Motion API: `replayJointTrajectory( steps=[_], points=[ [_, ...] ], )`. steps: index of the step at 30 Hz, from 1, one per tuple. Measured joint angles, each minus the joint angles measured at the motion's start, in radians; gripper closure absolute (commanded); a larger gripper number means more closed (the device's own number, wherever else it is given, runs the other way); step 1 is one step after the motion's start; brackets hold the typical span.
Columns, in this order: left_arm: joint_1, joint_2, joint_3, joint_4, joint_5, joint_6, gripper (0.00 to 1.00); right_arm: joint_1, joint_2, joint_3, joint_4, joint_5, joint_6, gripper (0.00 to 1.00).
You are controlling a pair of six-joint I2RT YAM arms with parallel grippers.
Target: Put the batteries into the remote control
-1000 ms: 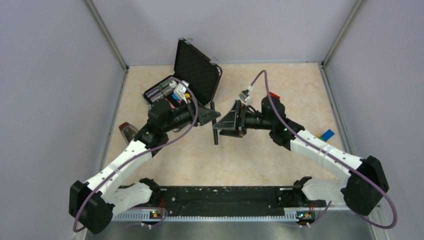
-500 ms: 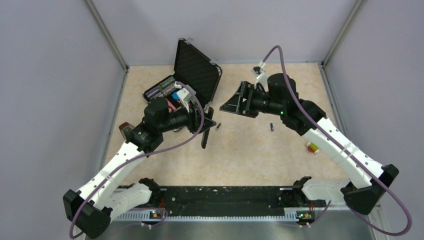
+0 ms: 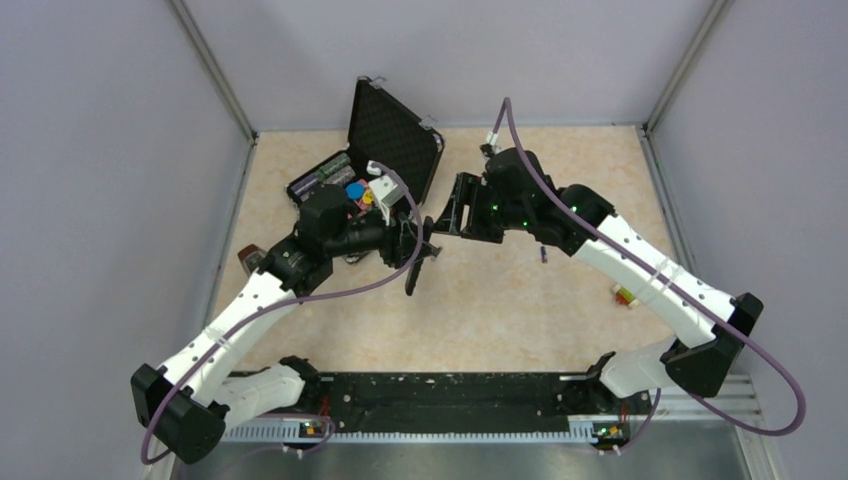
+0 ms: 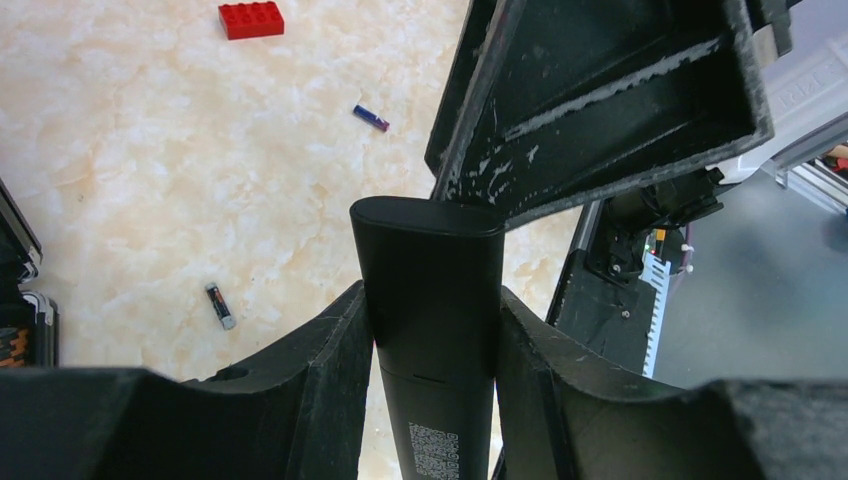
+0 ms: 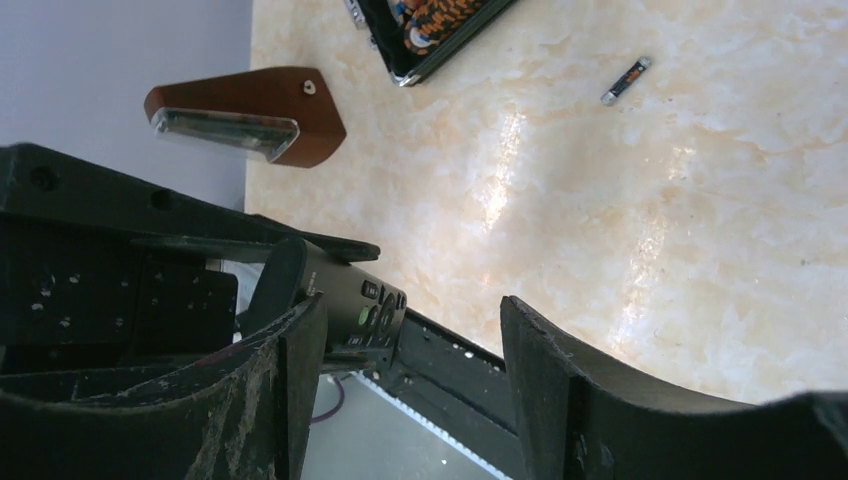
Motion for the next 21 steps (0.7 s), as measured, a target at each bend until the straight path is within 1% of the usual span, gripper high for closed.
replayJointTrajectory(
  steps=[7, 15, 18, 21],
  points=[
    [-0.006, 0.031, 0.003, -0.023, 0.0, 0.018, 1.0, 0.001, -0.016, 0.001, -0.01, 0.093, 0.047, 0.37],
    [-0.021, 0.057, 0.02, -0.035, 0.0, 0.027, 1.0, 0.002, -0.018, 0.025, -0.013, 0.096, 0.06, 0.39],
    [-0.03, 0.066, 0.034, -0.039, 0.0, 0.031, 1.0, 0.002, -0.018, 0.025, -0.013, 0.09, 0.066, 0.41],
    [-0.039, 0.077, 0.042, -0.04, -0.001, 0.037, 1.0, 0.002, -0.016, 0.026, -0.013, 0.075, 0.066, 0.49]
  ],
)
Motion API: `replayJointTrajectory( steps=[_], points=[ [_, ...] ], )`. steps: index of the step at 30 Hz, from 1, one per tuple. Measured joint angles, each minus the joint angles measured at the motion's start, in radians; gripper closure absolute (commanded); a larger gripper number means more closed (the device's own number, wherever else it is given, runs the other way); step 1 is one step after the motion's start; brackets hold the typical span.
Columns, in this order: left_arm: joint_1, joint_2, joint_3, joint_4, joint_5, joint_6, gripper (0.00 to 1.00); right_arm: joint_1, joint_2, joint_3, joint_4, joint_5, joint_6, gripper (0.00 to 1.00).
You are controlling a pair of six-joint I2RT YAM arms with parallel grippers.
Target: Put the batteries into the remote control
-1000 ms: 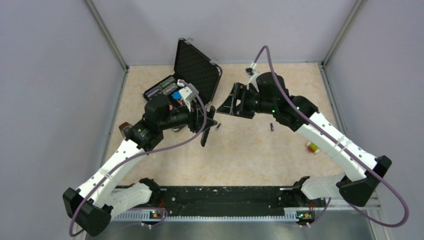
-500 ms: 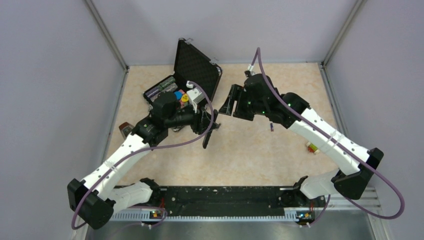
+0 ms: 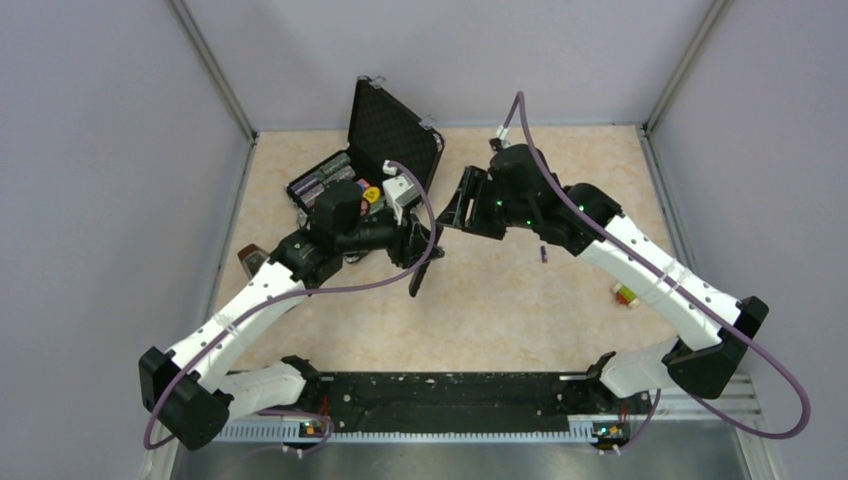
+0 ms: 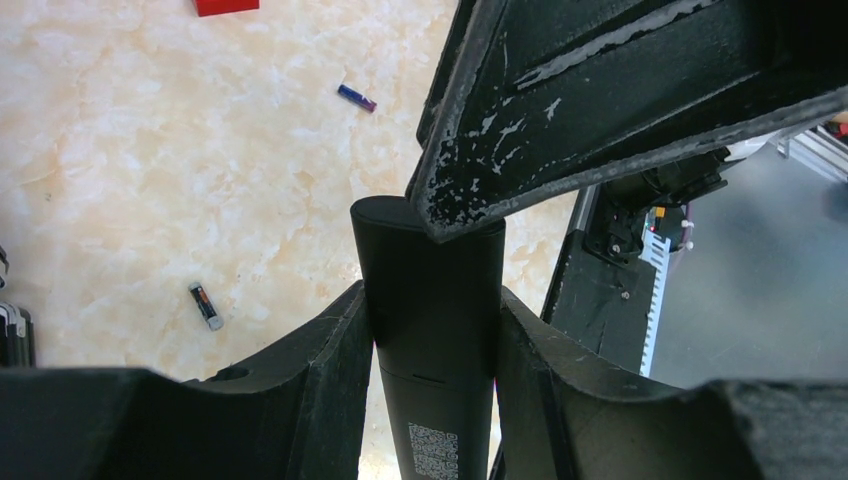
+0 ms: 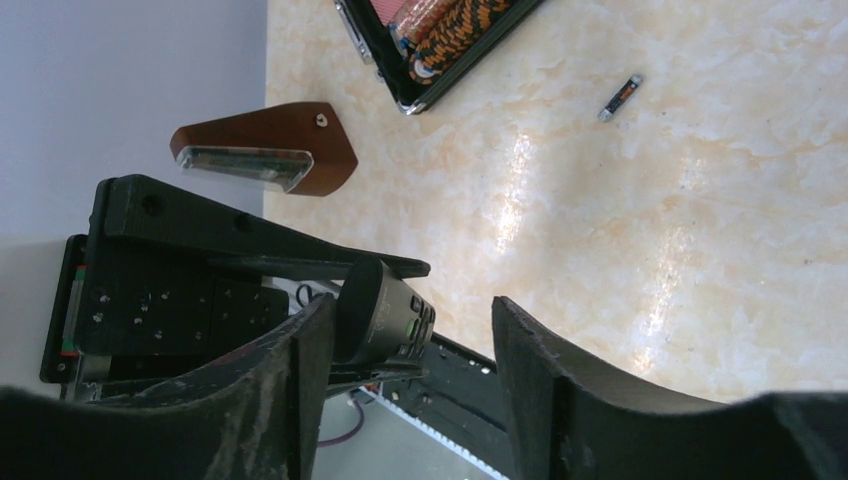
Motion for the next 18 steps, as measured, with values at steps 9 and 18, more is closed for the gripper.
replayJointTrajectory(
  steps=[9, 18],
  points=[
    [-0.017, 0.058, 0.033, -0.043, 0.0, 0.019, 1.0, 0.0, 0.03, 0.008, -0.003, -0.061, -0.004, 0.52],
    [-0.022, 0.075, 0.054, -0.045, -0.003, 0.036, 1.0, 0.005, 0.034, 0.006, -0.023, -0.099, -0.023, 0.5]
  ],
)
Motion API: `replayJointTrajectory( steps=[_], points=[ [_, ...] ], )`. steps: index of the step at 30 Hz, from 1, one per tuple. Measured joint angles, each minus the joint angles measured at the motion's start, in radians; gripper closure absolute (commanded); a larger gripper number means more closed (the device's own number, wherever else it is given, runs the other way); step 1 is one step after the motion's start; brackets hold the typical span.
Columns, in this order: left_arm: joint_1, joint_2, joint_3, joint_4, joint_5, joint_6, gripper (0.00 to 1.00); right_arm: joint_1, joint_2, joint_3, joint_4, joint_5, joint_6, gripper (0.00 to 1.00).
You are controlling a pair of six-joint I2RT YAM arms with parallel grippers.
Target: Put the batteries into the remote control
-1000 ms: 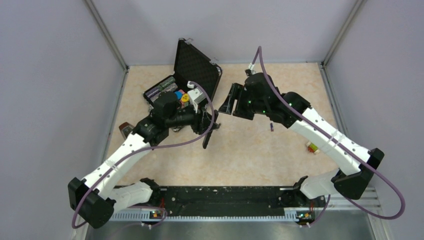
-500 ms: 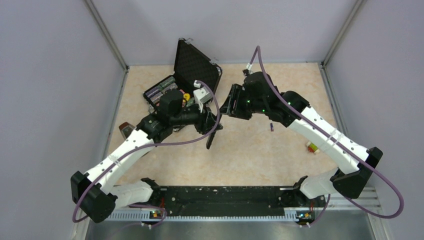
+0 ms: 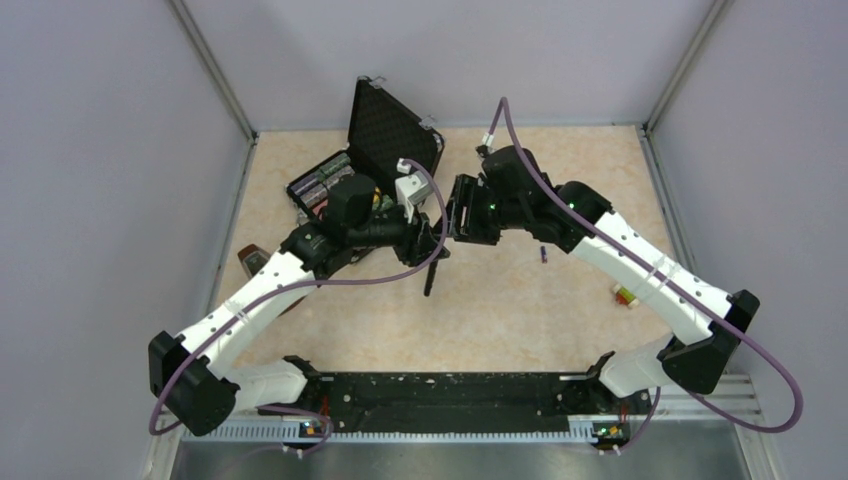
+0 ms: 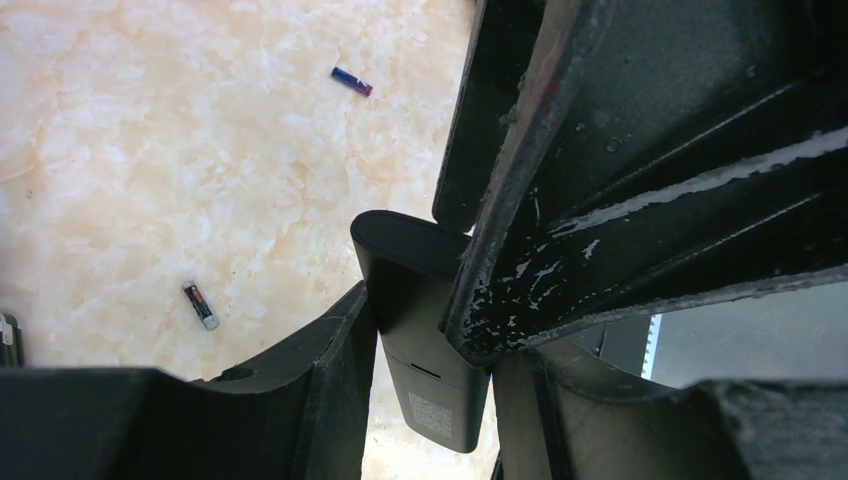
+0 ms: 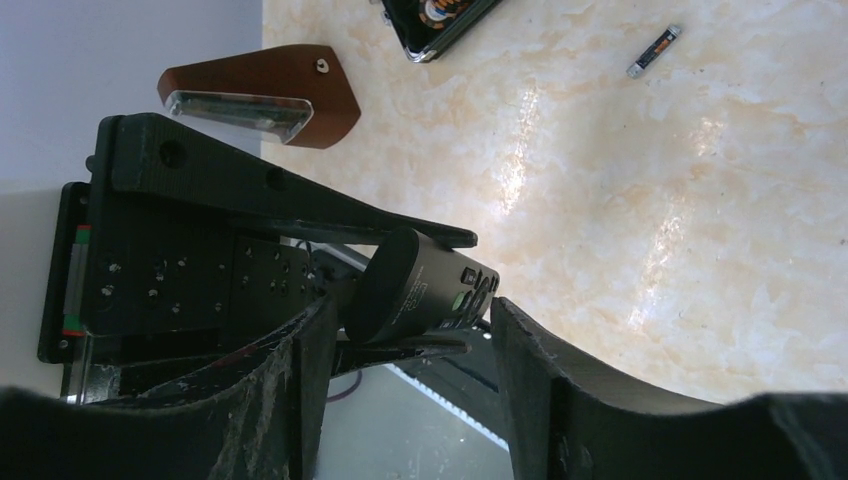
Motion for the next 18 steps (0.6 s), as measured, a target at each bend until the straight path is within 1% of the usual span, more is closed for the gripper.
replayJointTrajectory(
  steps=[7, 9, 12, 14, 15, 17, 18],
  points=[
    [-0.003, 0.0, 0.002, -0.011, -0.001, 0.001, 1.0, 0.0, 0.006, 0.0, 0.008, -0.032, -0.011, 0.66],
    [-0.003, 0.001, 0.002, -0.019, -0.002, 0.001, 1.0, 0.0, 0.008, -0.007, 0.014, -0.043, -0.011, 0.75],
    [-0.004, 0.002, 0.002, -0.035, -0.018, 0.001, 1.0, 0.0, 0.006, -0.023, 0.037, -0.054, -0.013, 0.91],
    [-0.003, 0.002, 0.002, -0.058, -0.034, 0.003, 1.0, 0.0, 0.005, -0.038, 0.042, -0.049, -0.008, 0.97],
    [-0.003, 0.002, 0.002, -0.065, -0.04, 0.004, 0.99, 0.0, 0.005, -0.044, 0.045, -0.048, -0.004, 1.0],
    [-0.004, 0.004, 0.002, -0.076, -0.053, 0.003, 0.89, 0.0, 0.005, -0.056, 0.051, -0.046, 0.002, 1.0],
    [-0.004, 0.005, 0.002, -0.078, -0.061, 0.002, 0.83, 0.0, 0.005, -0.06, 0.055, -0.044, 0.004, 1.0]
  ],
)
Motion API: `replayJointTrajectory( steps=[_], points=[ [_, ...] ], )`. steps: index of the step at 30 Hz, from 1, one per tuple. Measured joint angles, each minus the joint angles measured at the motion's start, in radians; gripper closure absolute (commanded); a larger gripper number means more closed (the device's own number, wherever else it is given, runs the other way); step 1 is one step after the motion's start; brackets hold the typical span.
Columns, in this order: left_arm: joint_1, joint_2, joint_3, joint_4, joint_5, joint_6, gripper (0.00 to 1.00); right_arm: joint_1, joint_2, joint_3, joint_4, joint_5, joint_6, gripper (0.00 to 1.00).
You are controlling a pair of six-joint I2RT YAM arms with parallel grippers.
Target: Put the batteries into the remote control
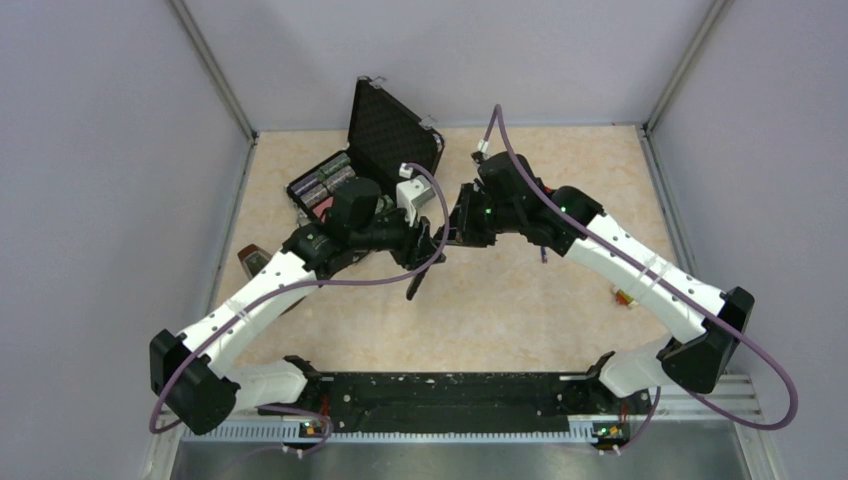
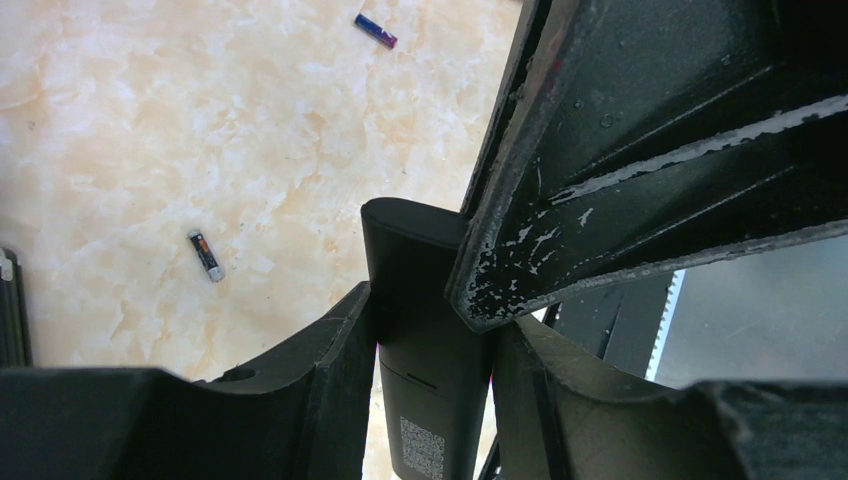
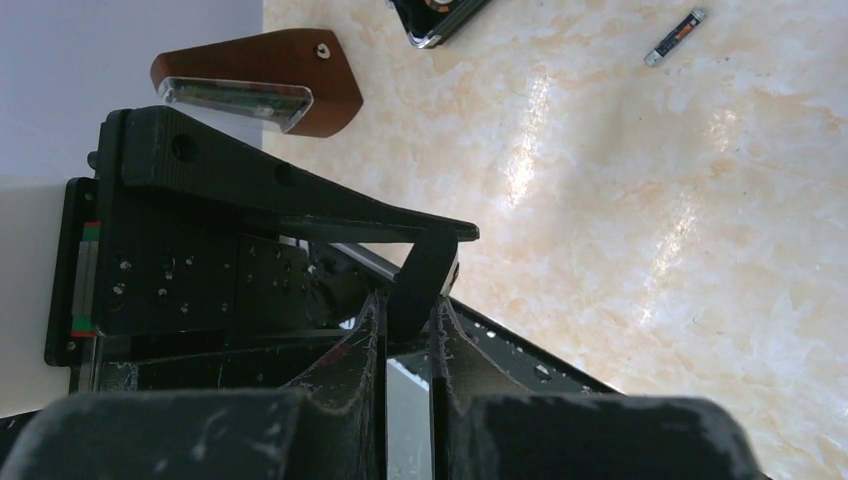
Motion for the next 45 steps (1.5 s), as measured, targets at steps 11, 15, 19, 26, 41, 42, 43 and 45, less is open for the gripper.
replayJointTrajectory(
  steps=[11, 15, 19, 26, 41, 42, 43, 45],
  points=[
    [-0.002, -0.036, -0.01, 0.086, -0.041, -0.061, 0.17, 0.0, -0.079, -0.118, 0.102, 0.041, 0.027, 1.0],
    [-0.002, -0.124, -0.06, 0.177, -0.098, -0.119, 0.1, 0.0, -0.118, -0.16, 0.145, 0.061, 0.026, 1.0],
    [-0.002, -0.186, -0.098, 0.216, -0.199, -0.19, 0.09, 0.0, -0.157, -0.194, 0.187, 0.086, 0.008, 1.0],
    [0.001, -0.213, -0.077, 0.106, -0.525, -0.497, 0.09, -0.003, -0.235, -0.231, 0.255, 0.135, -0.018, 1.0],
    [0.007, -0.316, -0.09, 0.264, -0.539, -1.115, 0.09, -0.003, -0.443, -0.361, 0.613, 0.262, 0.178, 1.0],
    [0.007, -0.316, -0.101, 0.304, -0.528, -1.138, 0.09, -0.003, -0.45, -0.378, 0.637, 0.271, 0.201, 1.0],
    [0.008, -0.314, -0.113, 0.34, -0.52, -1.16, 0.1, -0.003, -0.455, -0.393, 0.659, 0.279, 0.221, 1.0],
    [0.009, -0.298, -0.135, 0.42, -0.491, -1.194, 0.11, -0.005, -0.459, -0.417, 0.7, 0.285, 0.257, 1.0]
  ],
)
